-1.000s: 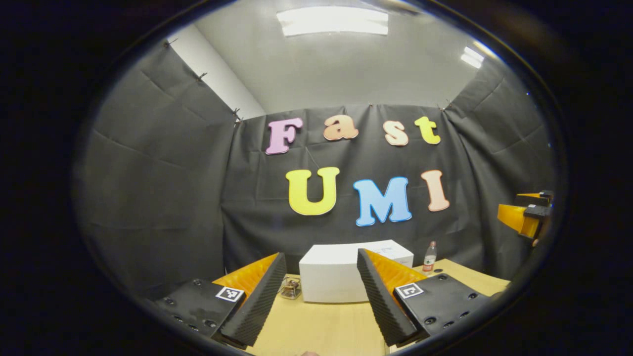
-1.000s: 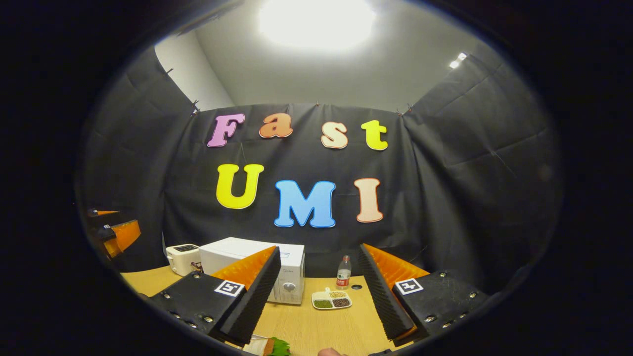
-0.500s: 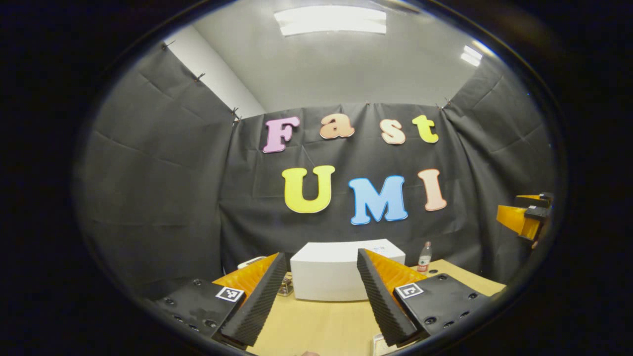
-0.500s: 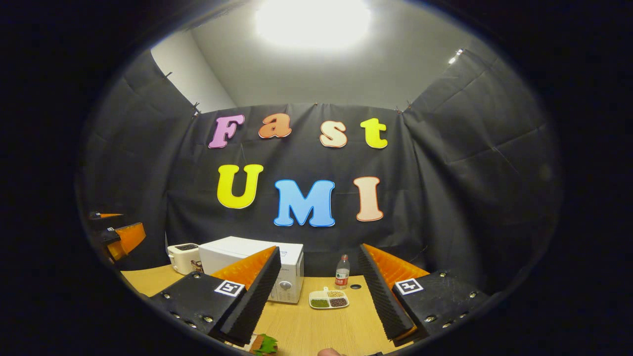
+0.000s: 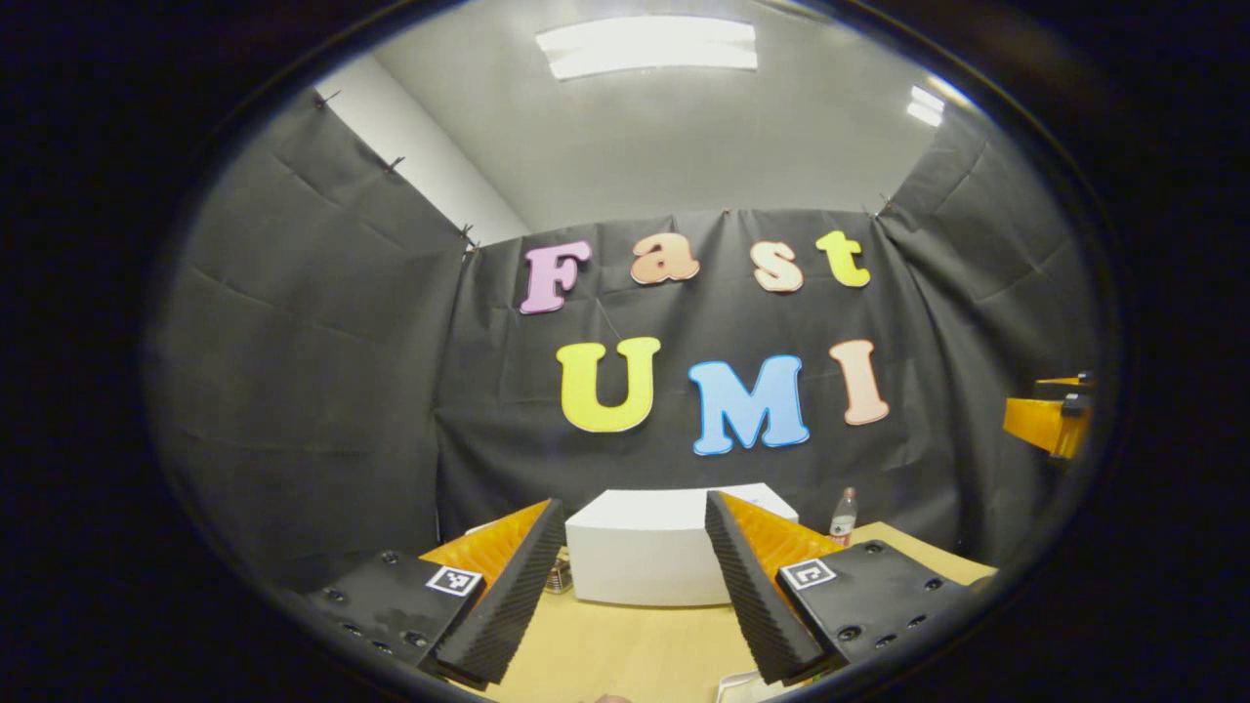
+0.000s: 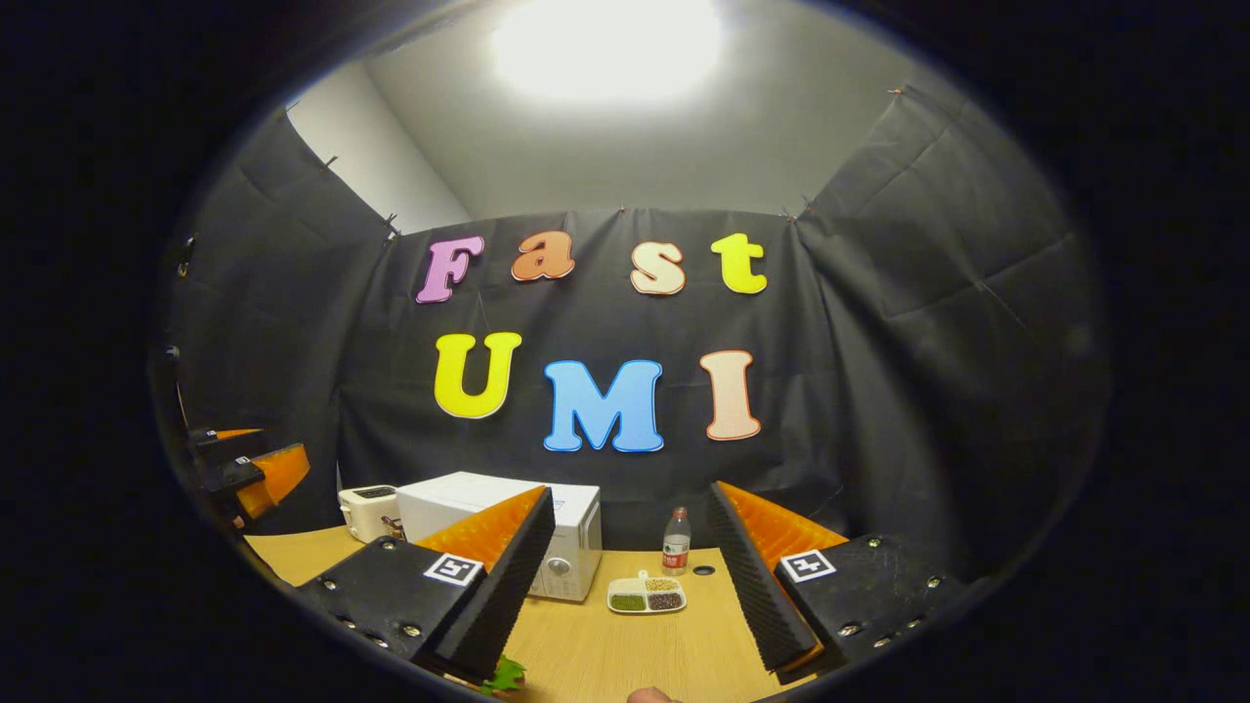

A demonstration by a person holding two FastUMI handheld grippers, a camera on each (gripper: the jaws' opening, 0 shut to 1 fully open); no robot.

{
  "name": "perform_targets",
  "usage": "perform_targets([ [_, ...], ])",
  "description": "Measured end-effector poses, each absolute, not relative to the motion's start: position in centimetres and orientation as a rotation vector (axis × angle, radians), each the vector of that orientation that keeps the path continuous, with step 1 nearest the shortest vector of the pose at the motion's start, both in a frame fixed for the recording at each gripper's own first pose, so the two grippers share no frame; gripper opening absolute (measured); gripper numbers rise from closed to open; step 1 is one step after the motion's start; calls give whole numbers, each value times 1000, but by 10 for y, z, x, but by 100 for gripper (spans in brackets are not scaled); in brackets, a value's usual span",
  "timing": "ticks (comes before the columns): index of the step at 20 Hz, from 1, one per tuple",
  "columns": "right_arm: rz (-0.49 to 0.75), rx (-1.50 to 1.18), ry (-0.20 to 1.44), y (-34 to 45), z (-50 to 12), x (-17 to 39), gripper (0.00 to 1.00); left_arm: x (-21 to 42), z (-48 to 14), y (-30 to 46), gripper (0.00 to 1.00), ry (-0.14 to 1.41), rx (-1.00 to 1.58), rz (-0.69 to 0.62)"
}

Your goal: Open the microwave oven with the left hand, put the food in, and close the microwave oven.

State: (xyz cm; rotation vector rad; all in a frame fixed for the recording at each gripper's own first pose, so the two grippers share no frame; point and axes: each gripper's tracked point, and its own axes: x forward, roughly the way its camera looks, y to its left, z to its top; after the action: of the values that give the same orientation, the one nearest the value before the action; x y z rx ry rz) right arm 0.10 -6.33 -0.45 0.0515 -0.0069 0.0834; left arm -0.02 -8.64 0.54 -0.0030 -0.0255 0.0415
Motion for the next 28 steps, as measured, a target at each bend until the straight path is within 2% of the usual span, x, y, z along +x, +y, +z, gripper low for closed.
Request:
perform_targets([
  [5,43,52,-16,-65,-3,12,95,36,-14,-102,95,-23,-13,-4],
  [6,28,50,-14,-65,-4,16,95,45,-21,-105,99,-15,-21,-20],
  [7,16,48,-12,-63,-4,20,95,56,-27,-107,99,-12,-28,-34],
  [8,6,43,-10,-61,-5,23,95,68,-34,-111,95,-11,-34,-51],
  [16,-91,40,3,-52,-13,42,95,163,-94,-152,95,16,-35,-147],
  [17,-101,35,9,-52,-14,43,95,174,-103,-158,92,25,-39,-156],
  [18,-115,28,13,-52,-14,45,95,185,-112,-166,95,37,-45,-168],
  [23,-194,-17,21,-59,-13,49,95,228,-150,-201,100,78,-65,-233],
  [25,-226,-29,33,-63,-14,48,95,243,-166,-215,91,102,-67,-258],
  [28,-270,-36,50,-67,-19,45,95,260,-195,-233,99,140,-60,-282],
])
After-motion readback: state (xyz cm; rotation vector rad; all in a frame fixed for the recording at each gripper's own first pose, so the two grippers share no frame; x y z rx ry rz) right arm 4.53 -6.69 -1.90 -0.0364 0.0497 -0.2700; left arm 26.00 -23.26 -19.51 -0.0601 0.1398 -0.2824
